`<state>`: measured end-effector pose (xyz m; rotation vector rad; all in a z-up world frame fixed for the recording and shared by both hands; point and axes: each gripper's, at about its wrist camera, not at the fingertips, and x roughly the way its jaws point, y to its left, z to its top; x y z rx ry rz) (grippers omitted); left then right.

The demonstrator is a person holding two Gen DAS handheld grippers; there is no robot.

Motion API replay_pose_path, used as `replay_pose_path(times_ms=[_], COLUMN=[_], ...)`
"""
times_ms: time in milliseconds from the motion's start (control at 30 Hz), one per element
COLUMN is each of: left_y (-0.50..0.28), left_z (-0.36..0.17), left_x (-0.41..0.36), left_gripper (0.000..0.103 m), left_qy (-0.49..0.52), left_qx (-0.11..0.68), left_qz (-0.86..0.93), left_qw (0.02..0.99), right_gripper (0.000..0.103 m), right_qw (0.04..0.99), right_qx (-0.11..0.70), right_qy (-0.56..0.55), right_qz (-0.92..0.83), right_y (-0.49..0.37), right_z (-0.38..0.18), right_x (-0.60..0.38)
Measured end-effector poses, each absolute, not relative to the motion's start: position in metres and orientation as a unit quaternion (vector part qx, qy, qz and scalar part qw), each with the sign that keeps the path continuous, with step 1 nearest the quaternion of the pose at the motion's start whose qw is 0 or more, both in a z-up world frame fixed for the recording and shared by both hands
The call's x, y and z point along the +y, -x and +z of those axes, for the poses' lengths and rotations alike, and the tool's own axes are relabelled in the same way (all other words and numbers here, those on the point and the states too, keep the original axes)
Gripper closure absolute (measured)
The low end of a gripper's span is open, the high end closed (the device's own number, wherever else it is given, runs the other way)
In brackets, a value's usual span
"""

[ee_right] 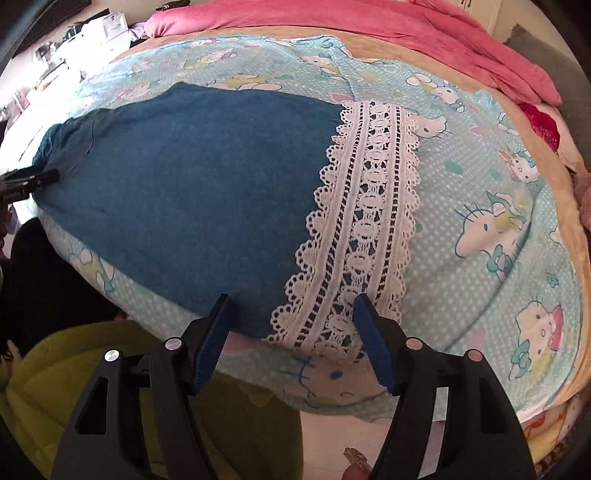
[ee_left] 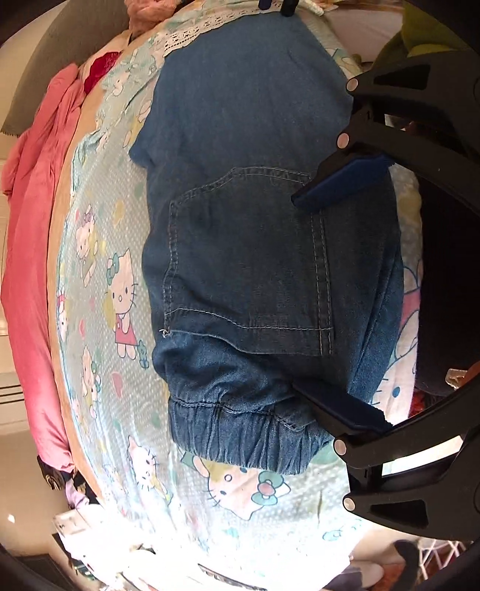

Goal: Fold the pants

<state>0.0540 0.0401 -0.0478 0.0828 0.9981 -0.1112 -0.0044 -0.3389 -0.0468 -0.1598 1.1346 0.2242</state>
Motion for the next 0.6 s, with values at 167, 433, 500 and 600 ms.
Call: replay_pose_path(times_ms=[167, 433, 500, 600], left_y=[-0.045, -0.063, -0.076, -0.090], left_z=[-0.030, 0.004, -0.001, -0.015], left_x=[0.041, 0.014, 0.001, -0.011], left_gripper=[0.017, 0.017, 0.017, 0.017], left_qy=[-0.027, -0.036, -0.041, -0.030], left_qx=[0.460, 0.428, 0.438, 0.455], left_qz=[-0.057, -0.089, -0.104, -0.132], left_qw=[0.886, 0.899, 0.892, 0.880], right_gripper=[0.037, 0.037, 0.037, 0.037], right_qw=[0.849, 0.875, 0.871, 0.858], right_qx=[0.512, 0.446, 0.444, 0.458], right_qy=[0.035, 0.051, 0.061, 0.055], right_qz=[0.123, 0.179, 0.200, 0.226], right_y=[0.002, -0.052, -0.071, -0.106], right_z=[-0.019, 0.016, 0.014, 0.001], right_x=[-0.342, -0.295, -0.274, -0.243])
